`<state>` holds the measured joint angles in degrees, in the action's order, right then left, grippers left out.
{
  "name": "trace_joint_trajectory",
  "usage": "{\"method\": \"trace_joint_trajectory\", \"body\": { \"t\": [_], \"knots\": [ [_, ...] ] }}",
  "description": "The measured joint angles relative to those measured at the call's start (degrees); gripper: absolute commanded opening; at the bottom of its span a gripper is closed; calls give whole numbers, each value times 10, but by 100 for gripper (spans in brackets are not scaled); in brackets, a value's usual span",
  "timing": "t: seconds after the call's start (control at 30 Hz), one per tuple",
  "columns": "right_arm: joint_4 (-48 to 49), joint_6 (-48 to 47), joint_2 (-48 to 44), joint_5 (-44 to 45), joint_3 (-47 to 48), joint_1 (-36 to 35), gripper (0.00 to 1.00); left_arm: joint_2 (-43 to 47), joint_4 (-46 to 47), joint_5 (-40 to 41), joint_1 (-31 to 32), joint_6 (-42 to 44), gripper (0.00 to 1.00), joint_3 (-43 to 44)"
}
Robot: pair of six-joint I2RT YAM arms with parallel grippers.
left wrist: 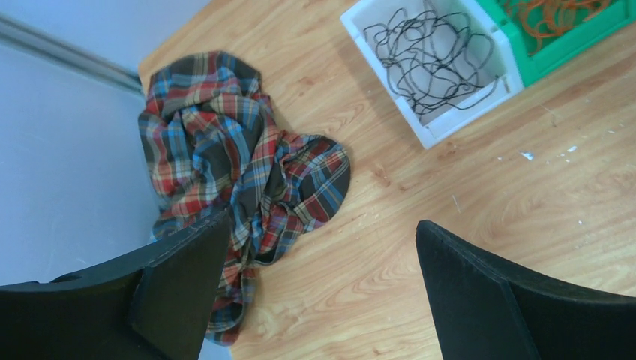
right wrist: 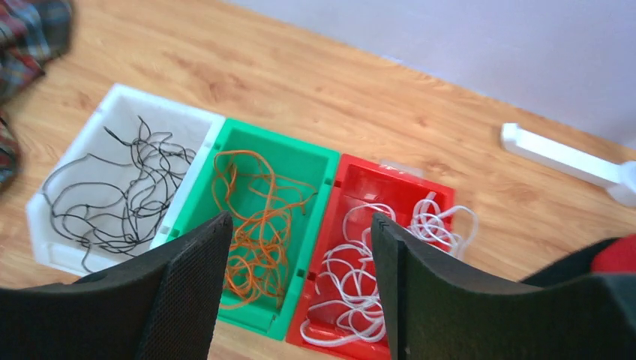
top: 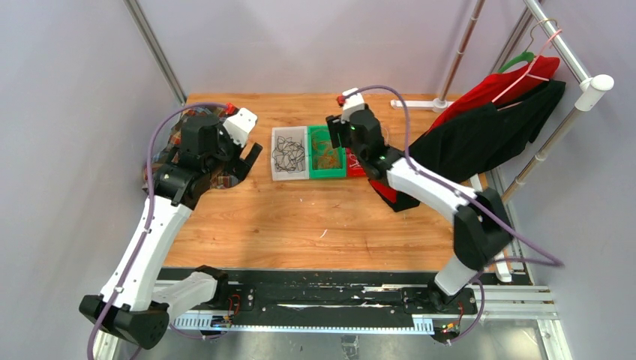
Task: Untangle the cables
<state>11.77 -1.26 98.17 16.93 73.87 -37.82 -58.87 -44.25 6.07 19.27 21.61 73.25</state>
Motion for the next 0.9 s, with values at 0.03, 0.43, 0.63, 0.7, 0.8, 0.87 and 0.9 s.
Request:
{"method": "trace_joint_trajectory", "body": {
  "t": [0.03, 0.43, 0.63, 0.7, 0.8, 0.87, 0.9],
  "knots": [
    [6, 3, -30, 1, -18, 0, 68, -5, 14, -7, -14, -6, 98, -10],
    [40, 72, -433, 316, -415, 84, 70, -90, 323, -96, -170, -85, 98, -310],
    [22, 100, -521, 393, -532, 236, 72, -167, 479, -106, -174, -114, 98, -393],
    [33, 112, -522, 371, -563, 283, 72, -185, 541, -110, -176, -124, 98, -414],
    [70, 115, -489, 342, -599, 322, 73, -207, 621, -110, -176, -140, 98, -439],
    [108, 108, -449, 326, -614, 330, 73, -221, 657, -108, -176, -150, 98, -444],
    [130, 104, -422, 313, -619, 333, 73, -228, 675, -106, -176, -154, 98, -444]
  ]
}}
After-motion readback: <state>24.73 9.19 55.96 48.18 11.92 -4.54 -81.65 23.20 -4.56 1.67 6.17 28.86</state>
